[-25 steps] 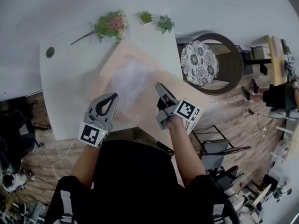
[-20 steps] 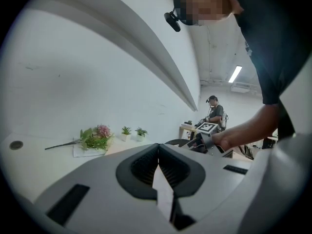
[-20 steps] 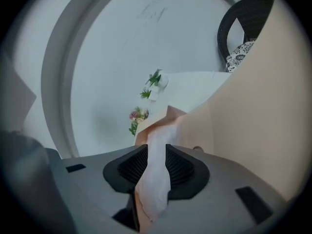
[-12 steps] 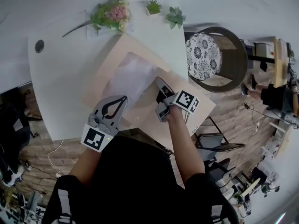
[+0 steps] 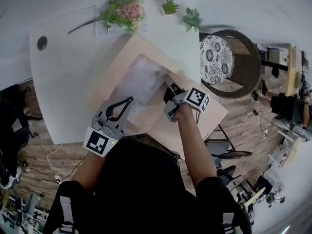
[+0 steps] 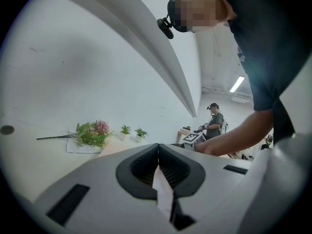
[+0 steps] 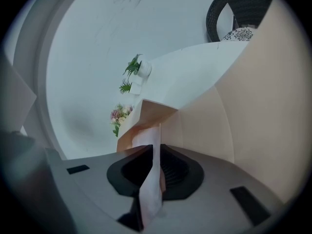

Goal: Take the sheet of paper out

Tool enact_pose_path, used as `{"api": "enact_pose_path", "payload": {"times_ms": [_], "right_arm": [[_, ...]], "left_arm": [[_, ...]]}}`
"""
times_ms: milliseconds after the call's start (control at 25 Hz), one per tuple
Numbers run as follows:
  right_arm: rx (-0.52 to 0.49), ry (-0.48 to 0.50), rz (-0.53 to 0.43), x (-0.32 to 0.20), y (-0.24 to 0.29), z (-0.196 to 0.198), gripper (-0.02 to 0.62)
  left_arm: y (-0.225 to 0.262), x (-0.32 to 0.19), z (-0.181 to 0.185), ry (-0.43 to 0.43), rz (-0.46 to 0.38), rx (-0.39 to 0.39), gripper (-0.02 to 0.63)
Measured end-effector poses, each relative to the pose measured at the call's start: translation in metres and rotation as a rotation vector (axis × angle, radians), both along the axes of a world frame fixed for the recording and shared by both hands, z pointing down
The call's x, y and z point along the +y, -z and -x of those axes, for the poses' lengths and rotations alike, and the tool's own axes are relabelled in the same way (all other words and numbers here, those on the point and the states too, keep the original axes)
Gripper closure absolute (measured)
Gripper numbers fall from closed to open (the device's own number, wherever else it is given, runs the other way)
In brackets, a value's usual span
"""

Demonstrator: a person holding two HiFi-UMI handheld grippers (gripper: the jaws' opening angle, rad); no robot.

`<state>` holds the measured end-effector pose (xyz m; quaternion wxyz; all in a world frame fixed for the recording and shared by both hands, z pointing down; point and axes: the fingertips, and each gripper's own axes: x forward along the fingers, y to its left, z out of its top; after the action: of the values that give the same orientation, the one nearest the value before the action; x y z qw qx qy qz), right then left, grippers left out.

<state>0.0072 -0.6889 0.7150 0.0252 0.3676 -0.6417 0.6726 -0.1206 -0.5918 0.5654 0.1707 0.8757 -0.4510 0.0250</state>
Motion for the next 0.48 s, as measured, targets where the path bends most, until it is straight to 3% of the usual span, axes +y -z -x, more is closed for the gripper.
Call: {"api": "enact_pose_path", "payload": {"times_ms": [120,480], "right_arm": [[0.016,0.025,-0.007,0.0,-0.002,0.002,0.586],[0.0,0.045,-0.063,0.01,0.013,-0.006,0.586]], "left_arm": [[-0.001,0.001,0.005,0.015,0.005,-0.004,0.601],[0.003,0.009,0.015,0.064,-0.003,-0.012,0.601]]}}
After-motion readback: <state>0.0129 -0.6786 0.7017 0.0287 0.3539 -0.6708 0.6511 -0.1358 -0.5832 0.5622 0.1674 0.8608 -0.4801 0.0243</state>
